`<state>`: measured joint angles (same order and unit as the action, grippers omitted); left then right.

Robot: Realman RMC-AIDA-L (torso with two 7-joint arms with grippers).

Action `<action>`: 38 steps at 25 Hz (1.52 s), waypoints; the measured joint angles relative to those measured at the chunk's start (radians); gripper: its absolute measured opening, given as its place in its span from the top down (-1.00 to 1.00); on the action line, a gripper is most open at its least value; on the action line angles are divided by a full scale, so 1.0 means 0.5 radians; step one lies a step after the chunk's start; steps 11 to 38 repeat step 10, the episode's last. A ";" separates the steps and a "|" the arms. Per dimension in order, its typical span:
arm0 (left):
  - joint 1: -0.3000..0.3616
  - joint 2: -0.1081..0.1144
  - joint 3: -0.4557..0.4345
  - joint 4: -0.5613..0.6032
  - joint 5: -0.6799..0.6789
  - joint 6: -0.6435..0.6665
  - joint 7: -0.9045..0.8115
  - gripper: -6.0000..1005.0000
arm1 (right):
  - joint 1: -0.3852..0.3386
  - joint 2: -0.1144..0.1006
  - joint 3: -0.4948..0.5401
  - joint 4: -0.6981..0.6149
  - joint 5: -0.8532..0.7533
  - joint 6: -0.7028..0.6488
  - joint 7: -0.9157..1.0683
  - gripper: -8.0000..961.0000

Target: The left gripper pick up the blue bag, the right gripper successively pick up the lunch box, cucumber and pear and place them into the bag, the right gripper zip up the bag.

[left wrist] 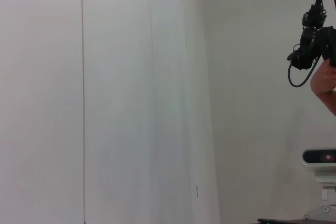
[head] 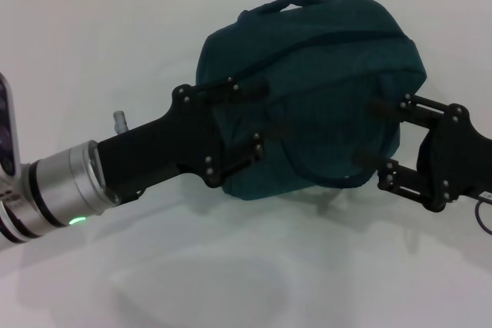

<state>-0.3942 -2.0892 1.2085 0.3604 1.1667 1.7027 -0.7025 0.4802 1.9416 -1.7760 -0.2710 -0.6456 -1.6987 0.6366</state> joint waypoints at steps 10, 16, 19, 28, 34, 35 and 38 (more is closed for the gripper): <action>0.000 -0.004 -0.003 -0.007 -0.002 -0.029 0.029 0.05 | 0.000 0.001 -0.001 0.006 -0.001 0.007 -0.063 -0.22; 0.000 -0.004 -0.003 -0.007 -0.002 -0.029 0.029 0.05 | 0.000 0.001 -0.001 0.006 -0.001 0.007 -0.063 -0.22; 0.000 -0.004 -0.003 -0.007 -0.002 -0.029 0.029 0.05 | 0.000 0.001 -0.001 0.006 -0.001 0.007 -0.063 -0.22; 0.000 -0.004 -0.003 -0.007 -0.002 -0.029 0.029 0.05 | 0.000 0.001 -0.001 0.006 -0.001 0.007 -0.063 -0.22; 0.000 -0.004 -0.003 -0.007 -0.002 -0.029 0.029 0.05 | 0.000 0.001 -0.001 0.006 -0.001 0.007 -0.063 -0.22; 0.000 -0.004 -0.003 -0.007 -0.002 -0.029 0.029 0.05 | 0.000 0.001 -0.001 0.006 -0.001 0.007 -0.063 -0.22; 0.000 -0.004 -0.003 -0.007 -0.002 -0.029 0.029 0.05 | 0.000 0.001 -0.001 0.006 -0.001 0.007 -0.063 -0.22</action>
